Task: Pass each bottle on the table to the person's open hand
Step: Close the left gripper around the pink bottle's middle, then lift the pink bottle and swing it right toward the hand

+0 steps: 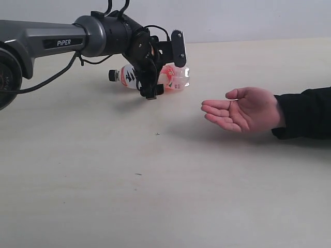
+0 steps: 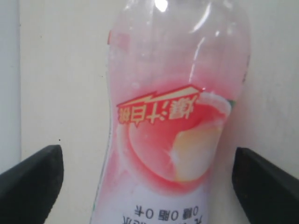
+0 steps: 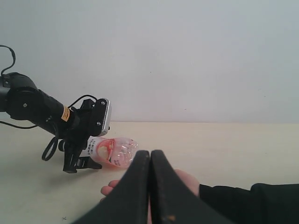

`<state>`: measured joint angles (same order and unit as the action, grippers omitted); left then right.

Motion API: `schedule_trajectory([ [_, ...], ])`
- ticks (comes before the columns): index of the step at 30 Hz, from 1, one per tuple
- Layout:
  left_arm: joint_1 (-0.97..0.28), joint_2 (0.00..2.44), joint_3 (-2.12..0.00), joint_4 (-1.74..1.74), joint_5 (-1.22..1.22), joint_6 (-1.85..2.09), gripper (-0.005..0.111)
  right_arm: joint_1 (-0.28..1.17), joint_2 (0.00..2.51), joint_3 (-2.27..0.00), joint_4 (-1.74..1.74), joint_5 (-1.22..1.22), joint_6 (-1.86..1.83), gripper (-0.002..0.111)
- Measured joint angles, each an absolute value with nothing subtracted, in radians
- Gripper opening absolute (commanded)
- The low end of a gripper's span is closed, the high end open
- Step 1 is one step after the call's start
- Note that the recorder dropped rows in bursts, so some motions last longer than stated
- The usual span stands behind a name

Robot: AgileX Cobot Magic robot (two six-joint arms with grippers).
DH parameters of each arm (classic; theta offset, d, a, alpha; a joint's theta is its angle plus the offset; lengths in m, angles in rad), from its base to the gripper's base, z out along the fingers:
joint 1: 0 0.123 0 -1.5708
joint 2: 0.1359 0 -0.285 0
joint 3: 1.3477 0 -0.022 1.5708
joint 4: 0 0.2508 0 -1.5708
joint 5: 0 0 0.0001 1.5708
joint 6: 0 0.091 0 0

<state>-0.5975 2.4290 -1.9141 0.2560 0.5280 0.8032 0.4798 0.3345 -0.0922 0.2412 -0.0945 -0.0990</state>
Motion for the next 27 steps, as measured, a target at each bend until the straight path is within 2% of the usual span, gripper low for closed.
schedule_trajectory([
  [3,-0.597,2.429,-1.914,0.256,0.528,0.803,0.091,0.480,0.334,-0.092,0.241,-0.094,-0.099,0.000],
  [6,-0.597,2.429,-1.914,0.256,0.526,0.803,0.079,0.480,0.334,-0.092,0.241,-0.094,-0.099,0.000],
  [12,-0.597,2.429,-1.914,0.256,0.526,0.803,0.041,0.480,0.334,-0.092,0.241,-0.094,-0.099,0.000],
  [17,-0.597,2.429,-1.914,0.256,0.526,0.807,0.000,0.480,0.334,-0.092,0.241,-0.094,-0.099,0.000],
  [27,-0.597,2.429,-1.916,0.262,0.530,0.773,0.000,0.480,0.334,-0.092,0.241,-0.094,-0.099,0.000],
])
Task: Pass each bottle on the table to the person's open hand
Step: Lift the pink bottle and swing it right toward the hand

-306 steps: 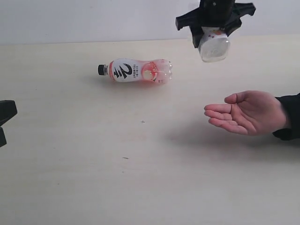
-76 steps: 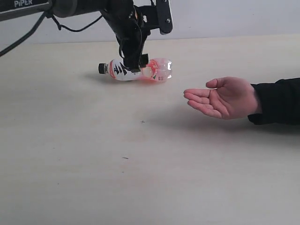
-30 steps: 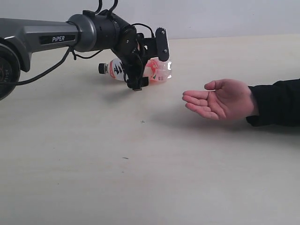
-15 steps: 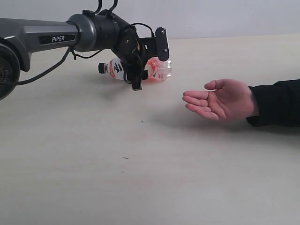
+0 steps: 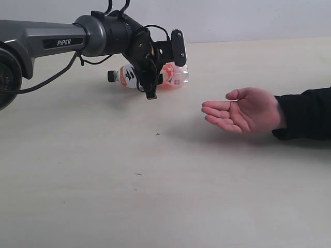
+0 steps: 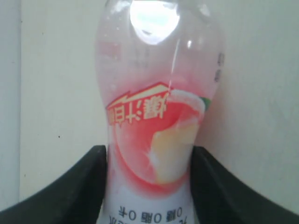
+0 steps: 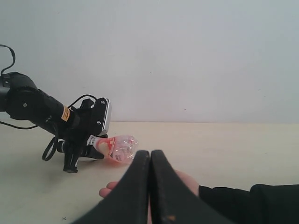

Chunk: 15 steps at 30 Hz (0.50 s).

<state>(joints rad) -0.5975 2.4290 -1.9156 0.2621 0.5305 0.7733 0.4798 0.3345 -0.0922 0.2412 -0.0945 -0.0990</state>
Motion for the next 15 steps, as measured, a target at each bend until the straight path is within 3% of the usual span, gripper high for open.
schedule_trajectory([
  [15,-0.610,2.215,-1.916,0.262,0.751,0.186,0.000,0.480,0.334,-0.092,0.241,-0.094,-0.099,0.000],
])
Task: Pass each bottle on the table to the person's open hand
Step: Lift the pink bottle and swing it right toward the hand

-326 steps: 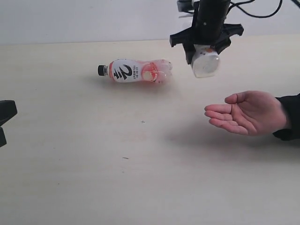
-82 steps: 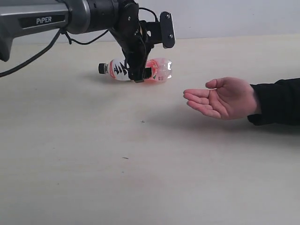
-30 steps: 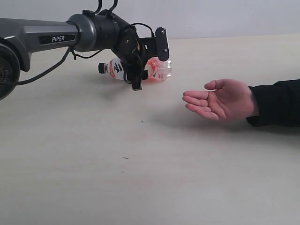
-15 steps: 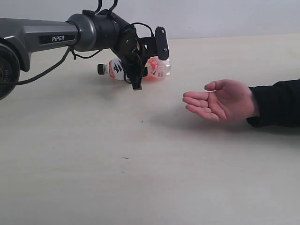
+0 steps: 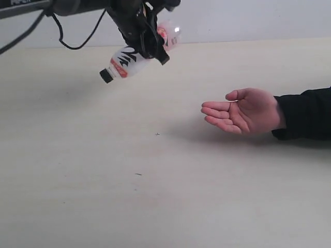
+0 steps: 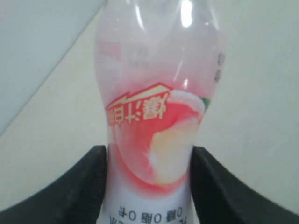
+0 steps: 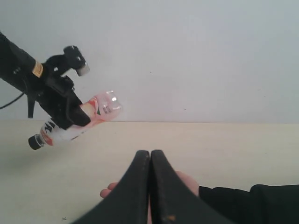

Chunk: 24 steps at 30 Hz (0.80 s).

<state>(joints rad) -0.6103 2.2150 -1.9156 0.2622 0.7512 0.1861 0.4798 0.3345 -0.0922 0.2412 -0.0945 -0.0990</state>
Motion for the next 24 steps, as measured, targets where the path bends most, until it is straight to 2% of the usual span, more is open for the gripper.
schedule_trajectory([
  [9,-0.616,2.047,-1.916,0.161,0.936,-0.103,0.000,0.480,0.334,-0.092,0.241,-0.094,-0.099,0.000],
  [24,-0.620,2.015,-1.916,-0.461,1.005,-0.157,0.000,0.480,0.334,-0.092,0.241,-0.094,-0.099,0.000],
])
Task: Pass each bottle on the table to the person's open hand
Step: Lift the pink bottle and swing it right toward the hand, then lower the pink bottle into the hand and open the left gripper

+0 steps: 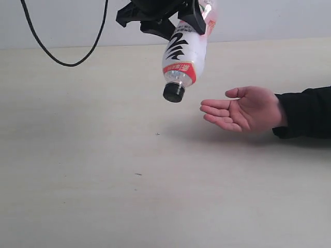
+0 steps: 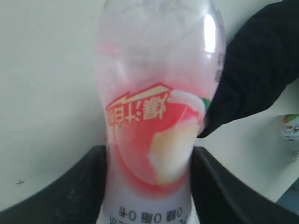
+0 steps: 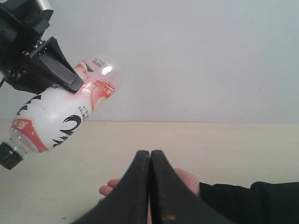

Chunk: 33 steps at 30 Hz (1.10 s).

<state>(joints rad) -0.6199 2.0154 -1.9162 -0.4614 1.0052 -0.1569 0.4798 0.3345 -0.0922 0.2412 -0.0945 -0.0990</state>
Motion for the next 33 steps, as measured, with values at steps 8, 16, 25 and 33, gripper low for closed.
schedule_trajectory([
  [8,-0.647,2.015,-1.891,-0.514,0.931,-0.157,0.000,0.480,0.334,-0.092,0.241,-0.094,-0.099,0.000],
  [16,-0.693,2.015,-1.817,-0.531,0.754,-0.218,0.000,0.480,0.334,-0.092,0.241,-0.094,-0.099,0.000],
  [25,-0.744,2.015,-1.686,-0.558,0.505,-0.335,0.000,0.480,0.334,-0.092,0.241,-0.094,-0.099,0.000],
  [33,-0.806,2.015,-1.583,-0.602,0.457,-0.362,0.000,0.480,0.334,-0.092,0.241,-0.094,-0.099,0.000],
])
